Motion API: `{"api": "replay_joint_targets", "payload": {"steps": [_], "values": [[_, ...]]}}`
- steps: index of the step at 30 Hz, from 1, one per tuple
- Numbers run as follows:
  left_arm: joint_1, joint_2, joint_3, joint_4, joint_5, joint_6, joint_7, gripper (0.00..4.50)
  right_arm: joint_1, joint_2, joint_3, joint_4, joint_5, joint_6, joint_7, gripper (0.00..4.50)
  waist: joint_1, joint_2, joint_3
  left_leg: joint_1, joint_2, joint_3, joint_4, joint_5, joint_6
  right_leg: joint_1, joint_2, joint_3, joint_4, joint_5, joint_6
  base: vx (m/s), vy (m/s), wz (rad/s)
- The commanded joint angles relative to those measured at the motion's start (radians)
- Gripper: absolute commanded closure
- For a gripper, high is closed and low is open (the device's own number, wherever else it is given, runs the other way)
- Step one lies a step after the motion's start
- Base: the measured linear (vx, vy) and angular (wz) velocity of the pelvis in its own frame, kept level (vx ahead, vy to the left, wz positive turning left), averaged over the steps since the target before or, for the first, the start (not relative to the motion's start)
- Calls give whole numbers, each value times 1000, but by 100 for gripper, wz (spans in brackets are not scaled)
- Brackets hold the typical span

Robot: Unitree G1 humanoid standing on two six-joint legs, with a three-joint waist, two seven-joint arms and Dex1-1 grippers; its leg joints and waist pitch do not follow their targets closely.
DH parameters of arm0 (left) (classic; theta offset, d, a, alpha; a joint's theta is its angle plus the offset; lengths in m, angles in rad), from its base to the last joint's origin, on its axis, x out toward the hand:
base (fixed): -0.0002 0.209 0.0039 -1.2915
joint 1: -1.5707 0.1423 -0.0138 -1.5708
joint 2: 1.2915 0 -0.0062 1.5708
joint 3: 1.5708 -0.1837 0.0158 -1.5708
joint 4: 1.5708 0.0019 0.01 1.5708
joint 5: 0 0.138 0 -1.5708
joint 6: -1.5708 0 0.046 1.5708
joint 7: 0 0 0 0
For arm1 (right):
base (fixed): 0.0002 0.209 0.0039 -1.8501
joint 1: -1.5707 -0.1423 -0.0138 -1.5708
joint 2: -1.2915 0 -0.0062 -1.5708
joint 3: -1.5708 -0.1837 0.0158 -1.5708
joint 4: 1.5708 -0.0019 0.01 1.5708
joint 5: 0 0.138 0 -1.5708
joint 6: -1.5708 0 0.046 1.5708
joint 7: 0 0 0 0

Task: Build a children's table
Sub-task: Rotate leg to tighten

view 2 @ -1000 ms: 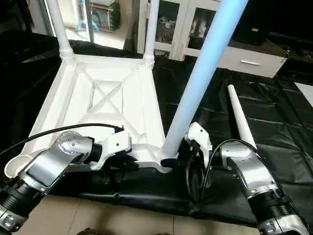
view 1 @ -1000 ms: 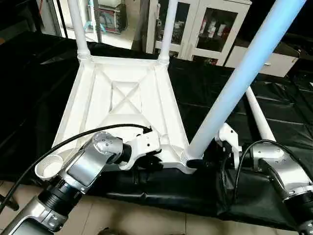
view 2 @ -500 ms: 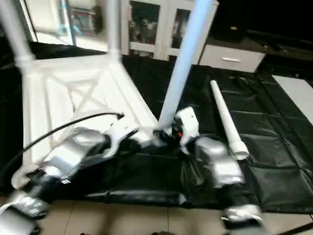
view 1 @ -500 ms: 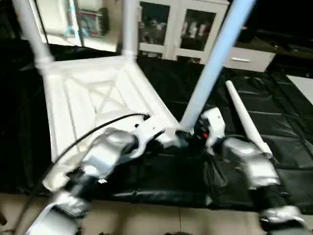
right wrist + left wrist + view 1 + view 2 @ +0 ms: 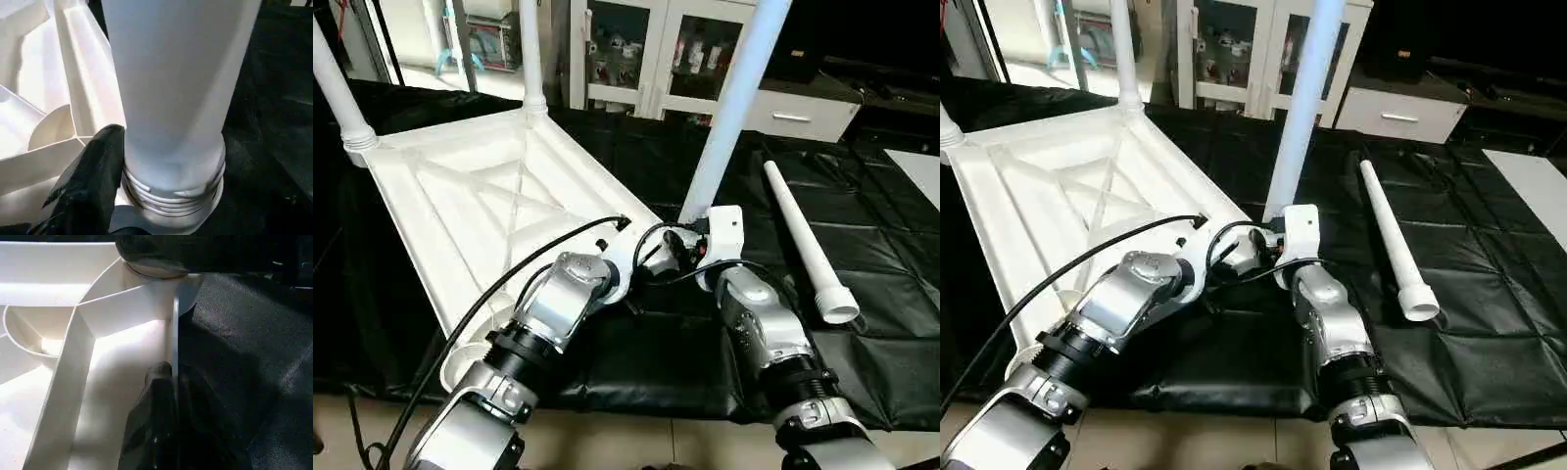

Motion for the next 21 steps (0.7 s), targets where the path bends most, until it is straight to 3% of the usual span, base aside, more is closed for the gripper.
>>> {"api": "replay_joint_targets", "payload": {"steps": [1,2,3,4,6,11,13,15,19,21], "values": [[-28,5,33,-58,-27,-56,-12,450,49,-18,10,-1,14,19,81,182,10,6,-62,-7,1,4,-74,-258,20,59,-43,37,-86,-401,-66,0,0,0],[-24,15,30,-61,-28,-63,-24,450,58,-26,4,-30,35,27,119,182,12,6,-62,-7,1,3,-74,-253,25,60,-42,36,-85,-392,-67,0,0,0],[-19,25,29,-68,-30,-59,-34,450,71,-40,-1,-69,55,37,156,126,15,7,-62,-7,3,4,-74,-242,31,61,-41,38,-81,-368,-74,0,0,0],[-18,27,29,-69,-31,-59,-36,450,74,-43,-1,-77,59,40,163,112,18,6,-63,-6,4,5,-73,-229,36,61,-41,39,-78,-340,-86,0,0,0],[-8,51,20,-82,-32,-64,-66,450,101,-81,0,-154,88,65,231,105,22,4,-64,-11,3,7,-73,-200,43,67,-40,41,-73,-301,-101,0,0,0],[24,105,-10,-117,-36,-81,-144,450,153,-177,12,-286,141,113,377,66,28,8,-63,-11,9,7,-73,-165,53,70,-42,43,-68,-260,-121,0,0,0],[51,150,-42,-155,-44,-94,-219,450,180,-258,34,-332,144,115,486,49,33,13,-62,-8,10,8,-74,-176,50,70,-43,43,-70,-280,-129,0,0,0],[74,193,-73,-192,-53,-112,-292,450,197,-325,46,-360,148,117,577,32,37,10,-59,-6,13,9,-75,-192,50,68,-44,44,-73,-300,-127,0,0,0],[113,276,-124,-268,-81,-144,-424,450,212,-425,54,-388,160,121,729,3,49,15,-56,1,14,8,-77,-239,40,62,-46,44,-81,-373,-117,0,0,0],[125,300,-135,-293,-89,-151,-461,450,216,-459,62,-397,168,127,784,3,54,13,-55,5,17,9,-78,-242,36,59,-44,45,-78,-347,-130,0,0,0]]}}
